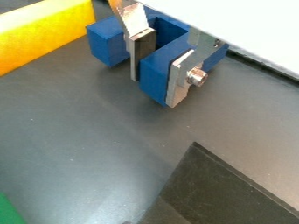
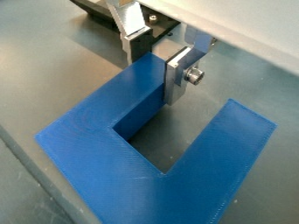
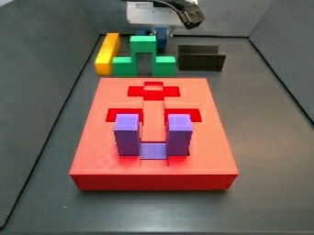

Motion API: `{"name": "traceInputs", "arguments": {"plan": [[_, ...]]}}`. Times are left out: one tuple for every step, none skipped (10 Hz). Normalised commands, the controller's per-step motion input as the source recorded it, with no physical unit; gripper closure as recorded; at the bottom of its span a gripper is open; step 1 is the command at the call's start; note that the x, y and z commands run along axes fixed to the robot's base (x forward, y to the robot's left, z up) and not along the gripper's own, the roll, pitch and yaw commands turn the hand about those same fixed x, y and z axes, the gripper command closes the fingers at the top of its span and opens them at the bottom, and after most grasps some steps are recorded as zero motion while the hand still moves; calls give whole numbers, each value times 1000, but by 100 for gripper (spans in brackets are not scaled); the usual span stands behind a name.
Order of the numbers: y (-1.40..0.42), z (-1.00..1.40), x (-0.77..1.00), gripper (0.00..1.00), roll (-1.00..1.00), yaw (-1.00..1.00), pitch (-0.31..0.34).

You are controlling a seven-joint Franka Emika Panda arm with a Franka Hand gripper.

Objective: Pick up the blue object. Move up. Place the blue object on the fixture. Regrasp the blue object. Move to above the board. Insert the blue object.
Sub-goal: Move up, then place the blue object on the fixture.

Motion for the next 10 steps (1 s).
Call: {"name": "traceInputs", "arguments": {"plan": [[0,833,0,100,0,0,0],[-28,733,24,100,2,-15,-18],[-24,475,6,100,12,-14,-26],[-7,203,10,100,23,-8,-33],[0,-9,0,100,-6,0,0],[0,-49,0,100,0,0,0],[0,-49,63,100,-357,-109,-286],[0,0,394,100,-686,-54,-289],[-9,140,571,100,-843,-11,-149],[0,194,620,100,-989,-54,-111]]}}
